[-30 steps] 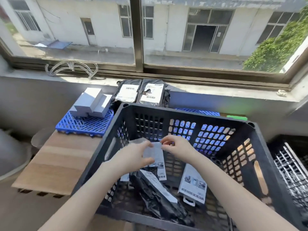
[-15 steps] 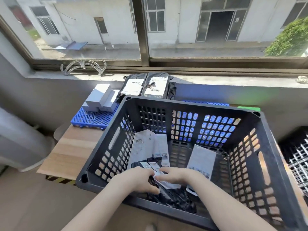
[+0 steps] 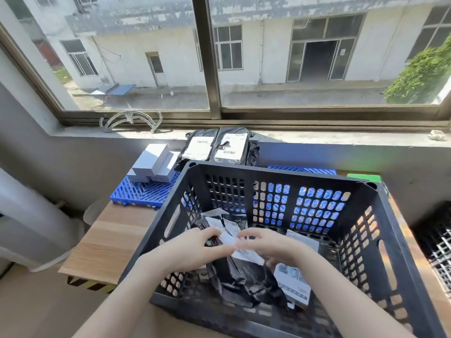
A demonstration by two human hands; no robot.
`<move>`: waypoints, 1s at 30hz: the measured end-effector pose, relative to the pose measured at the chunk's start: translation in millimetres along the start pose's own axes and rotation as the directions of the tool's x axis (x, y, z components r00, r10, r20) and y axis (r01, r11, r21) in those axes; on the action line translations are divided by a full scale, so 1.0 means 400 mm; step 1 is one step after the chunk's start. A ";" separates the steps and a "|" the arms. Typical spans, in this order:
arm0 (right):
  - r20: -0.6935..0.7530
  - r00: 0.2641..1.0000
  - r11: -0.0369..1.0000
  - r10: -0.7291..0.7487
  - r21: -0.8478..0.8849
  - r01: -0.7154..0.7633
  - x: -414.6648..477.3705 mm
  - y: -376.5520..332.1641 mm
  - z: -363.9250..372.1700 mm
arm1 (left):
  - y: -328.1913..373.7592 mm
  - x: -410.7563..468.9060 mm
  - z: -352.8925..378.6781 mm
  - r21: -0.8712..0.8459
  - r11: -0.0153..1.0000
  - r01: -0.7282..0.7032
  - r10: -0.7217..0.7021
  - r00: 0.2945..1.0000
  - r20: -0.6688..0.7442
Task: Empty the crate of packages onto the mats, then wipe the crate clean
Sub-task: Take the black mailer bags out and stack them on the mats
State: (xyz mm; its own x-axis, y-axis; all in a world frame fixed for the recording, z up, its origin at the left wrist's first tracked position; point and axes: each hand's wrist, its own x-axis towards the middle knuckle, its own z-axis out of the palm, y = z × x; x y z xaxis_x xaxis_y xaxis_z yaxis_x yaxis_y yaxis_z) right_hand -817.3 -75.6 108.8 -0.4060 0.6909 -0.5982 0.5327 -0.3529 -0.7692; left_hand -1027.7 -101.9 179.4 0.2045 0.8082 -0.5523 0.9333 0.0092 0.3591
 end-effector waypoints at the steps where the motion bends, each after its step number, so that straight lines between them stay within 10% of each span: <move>1: -0.028 0.999 0.999 -0.040 0.014 0.041 -0.013 -0.018 -0.014 | 0.003 -0.009 -0.020 -0.024 1.000 -0.011 0.010 0.999 -0.038; 14: -0.527 0.743 0.892 -0.413 -0.069 0.447 0.011 -0.219 -0.124 | 0.013 0.066 -0.162 -0.136 0.901 -0.413 0.226 0.712 -0.665; 22: -0.646 0.620 0.843 -0.446 -0.070 0.533 0.108 -0.343 -0.166 | -0.040 0.211 -0.299 -0.256 0.822 -0.508 0.069 0.536 -0.841; 30: -0.681 0.589 0.853 -0.435 -0.102 0.512 0.313 -0.516 -0.272 | -0.113 0.452 -0.499 -0.380 0.727 -0.572 0.073 0.614 -0.786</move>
State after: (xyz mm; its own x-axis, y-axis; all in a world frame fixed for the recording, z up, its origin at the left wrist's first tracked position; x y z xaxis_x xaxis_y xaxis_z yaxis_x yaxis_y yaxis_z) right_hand -897.2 152.3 217.0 0.0342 0.9902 0.1352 0.3217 0.1172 -0.9395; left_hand -1091.7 161.4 213.6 -0.0381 0.9598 0.2779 0.4488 -0.2320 0.8630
